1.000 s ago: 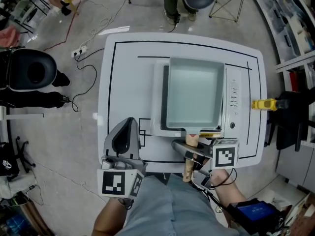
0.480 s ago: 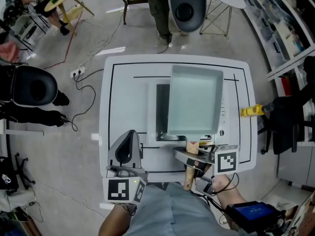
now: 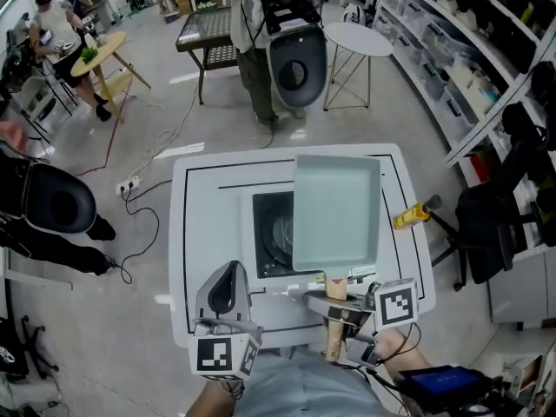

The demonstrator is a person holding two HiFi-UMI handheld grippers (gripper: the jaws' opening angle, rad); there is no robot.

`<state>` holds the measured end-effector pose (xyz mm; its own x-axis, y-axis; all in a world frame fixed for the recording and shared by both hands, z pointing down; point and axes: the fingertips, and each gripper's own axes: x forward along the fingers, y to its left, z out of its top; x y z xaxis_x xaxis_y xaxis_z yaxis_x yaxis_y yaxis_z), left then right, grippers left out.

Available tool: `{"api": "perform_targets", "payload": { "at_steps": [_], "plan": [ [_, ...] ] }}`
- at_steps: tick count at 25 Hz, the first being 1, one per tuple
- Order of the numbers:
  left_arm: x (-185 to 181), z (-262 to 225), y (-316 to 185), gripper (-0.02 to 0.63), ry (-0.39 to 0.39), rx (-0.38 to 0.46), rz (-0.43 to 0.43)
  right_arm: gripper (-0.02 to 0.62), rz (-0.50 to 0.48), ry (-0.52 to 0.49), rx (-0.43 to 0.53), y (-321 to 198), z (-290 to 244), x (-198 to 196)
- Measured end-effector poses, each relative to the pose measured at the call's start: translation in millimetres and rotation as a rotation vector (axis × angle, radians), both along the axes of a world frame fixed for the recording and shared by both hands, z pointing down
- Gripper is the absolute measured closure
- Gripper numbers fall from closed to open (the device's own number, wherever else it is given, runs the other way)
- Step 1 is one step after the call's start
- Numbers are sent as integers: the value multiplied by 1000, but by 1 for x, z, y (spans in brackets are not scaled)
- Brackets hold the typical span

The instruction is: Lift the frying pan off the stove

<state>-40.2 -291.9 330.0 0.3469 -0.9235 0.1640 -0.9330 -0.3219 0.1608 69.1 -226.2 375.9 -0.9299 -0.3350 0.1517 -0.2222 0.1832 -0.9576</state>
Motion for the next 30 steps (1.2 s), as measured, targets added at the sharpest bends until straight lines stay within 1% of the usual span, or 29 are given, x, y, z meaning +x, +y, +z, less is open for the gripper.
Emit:
{"api": "perform_targets", "payload": {
  "at_steps": [6, 12, 30],
  "plan": [
    [15, -6, 16, 588, -3, 18, 30, 527, 19, -14, 8, 19, -3, 9],
    [29, -14, 39, 588, -14, 25, 38, 526, 11, -6, 16, 45, -5, 23],
    [37, -12, 46, 588, -13, 38, 51, 526, 30, -26, 15, 54, -3, 28]
  ]
}}
